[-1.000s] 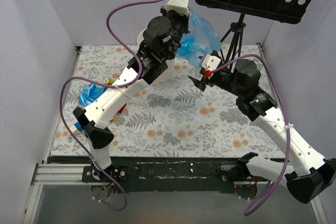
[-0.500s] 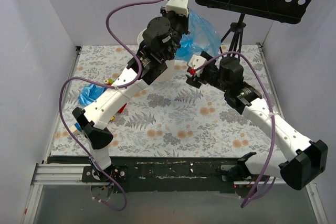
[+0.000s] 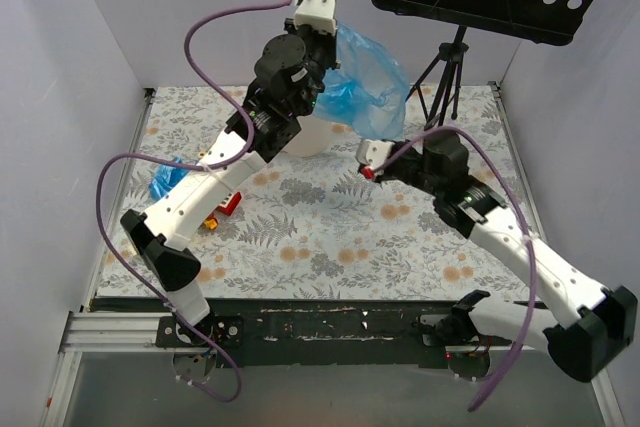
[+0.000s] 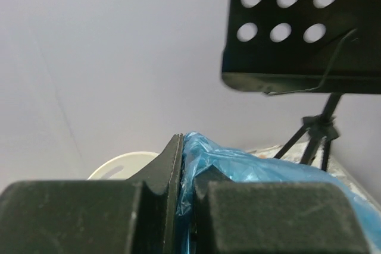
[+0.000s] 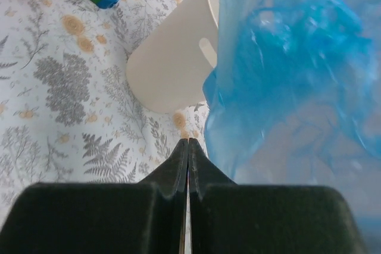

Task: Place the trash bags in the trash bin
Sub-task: Unfold the trash bag at the center of the board.

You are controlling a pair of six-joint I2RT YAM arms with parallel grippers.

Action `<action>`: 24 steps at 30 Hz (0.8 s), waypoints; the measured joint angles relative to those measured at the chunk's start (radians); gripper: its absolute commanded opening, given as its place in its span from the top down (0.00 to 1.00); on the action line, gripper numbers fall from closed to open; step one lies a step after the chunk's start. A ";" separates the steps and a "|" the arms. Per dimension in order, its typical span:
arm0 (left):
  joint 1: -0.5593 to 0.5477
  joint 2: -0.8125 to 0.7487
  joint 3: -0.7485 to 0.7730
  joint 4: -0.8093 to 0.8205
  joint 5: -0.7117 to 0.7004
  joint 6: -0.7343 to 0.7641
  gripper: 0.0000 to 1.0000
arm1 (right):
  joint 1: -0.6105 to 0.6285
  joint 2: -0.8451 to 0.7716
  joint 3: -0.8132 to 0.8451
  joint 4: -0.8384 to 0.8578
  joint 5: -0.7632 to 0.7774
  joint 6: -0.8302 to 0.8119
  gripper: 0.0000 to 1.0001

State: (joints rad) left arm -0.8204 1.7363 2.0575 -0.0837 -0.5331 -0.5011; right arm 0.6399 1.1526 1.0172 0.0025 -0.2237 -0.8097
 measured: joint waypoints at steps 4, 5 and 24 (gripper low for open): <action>0.061 -0.077 -0.129 -0.015 0.002 -0.021 1.00 | -0.001 -0.227 -0.089 -0.113 -0.059 -0.058 0.99; 0.077 -0.088 -0.144 -0.025 0.004 -0.029 1.00 | -0.001 -0.266 -0.093 -0.134 -0.074 -0.064 0.99; 0.098 -0.098 -0.080 -0.150 0.085 -0.098 1.00 | 0.144 0.063 0.095 -0.137 -0.050 -0.077 0.23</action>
State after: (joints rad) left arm -0.7219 1.6382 1.9774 -0.2333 -0.4484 -0.5987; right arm 0.7841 1.2156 1.1122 -0.1349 -0.2737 -0.8867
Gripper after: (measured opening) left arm 0.009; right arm 0.765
